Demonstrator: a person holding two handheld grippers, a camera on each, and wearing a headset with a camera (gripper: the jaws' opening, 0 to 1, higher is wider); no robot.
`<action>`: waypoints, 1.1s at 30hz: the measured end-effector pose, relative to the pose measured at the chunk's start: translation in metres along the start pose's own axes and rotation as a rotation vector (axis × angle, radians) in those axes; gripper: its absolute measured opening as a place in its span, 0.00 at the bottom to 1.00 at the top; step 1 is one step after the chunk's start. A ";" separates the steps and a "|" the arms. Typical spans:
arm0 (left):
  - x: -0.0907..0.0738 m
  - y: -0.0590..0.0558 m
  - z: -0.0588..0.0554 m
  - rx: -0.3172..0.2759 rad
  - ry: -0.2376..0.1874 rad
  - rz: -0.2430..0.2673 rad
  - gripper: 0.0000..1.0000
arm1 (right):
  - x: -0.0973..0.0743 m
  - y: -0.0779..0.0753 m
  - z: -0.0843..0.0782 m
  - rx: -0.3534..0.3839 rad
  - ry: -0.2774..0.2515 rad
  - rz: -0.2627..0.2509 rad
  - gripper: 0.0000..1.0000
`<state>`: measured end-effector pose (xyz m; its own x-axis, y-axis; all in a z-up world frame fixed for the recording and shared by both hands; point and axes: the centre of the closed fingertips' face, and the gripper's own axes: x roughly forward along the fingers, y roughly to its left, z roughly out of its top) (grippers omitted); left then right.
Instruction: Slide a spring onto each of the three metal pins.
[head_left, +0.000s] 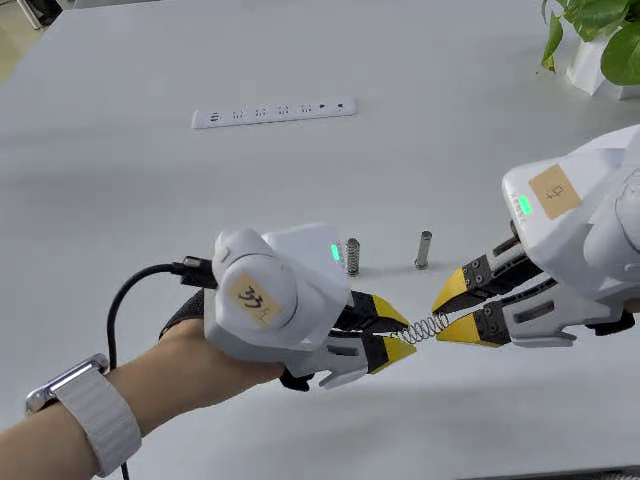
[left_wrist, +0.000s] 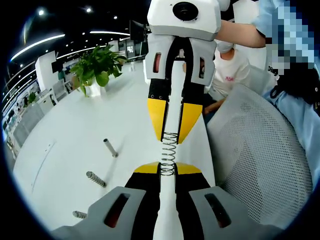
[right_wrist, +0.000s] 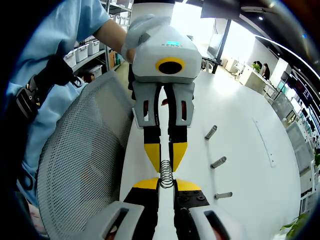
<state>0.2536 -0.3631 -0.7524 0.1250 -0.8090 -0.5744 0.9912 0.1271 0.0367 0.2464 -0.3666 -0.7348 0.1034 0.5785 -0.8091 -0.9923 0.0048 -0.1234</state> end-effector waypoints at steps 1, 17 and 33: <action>0.000 0.000 -0.001 -0.002 0.005 -0.001 0.07 | 0.001 0.001 0.002 -0.001 0.011 -0.001 0.07; -0.001 -0.001 0.000 0.002 0.006 0.004 0.06 | -0.001 0.002 0.010 -0.042 0.036 0.005 0.07; -0.001 -0.005 0.006 0.013 -0.018 -0.005 0.06 | -0.004 0.003 0.009 0.007 -0.016 0.026 0.21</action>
<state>0.2485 -0.3664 -0.7469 0.1206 -0.8198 -0.5598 0.9923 0.1159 0.0441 0.2425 -0.3618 -0.7264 0.0767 0.5915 -0.8027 -0.9951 -0.0043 -0.0983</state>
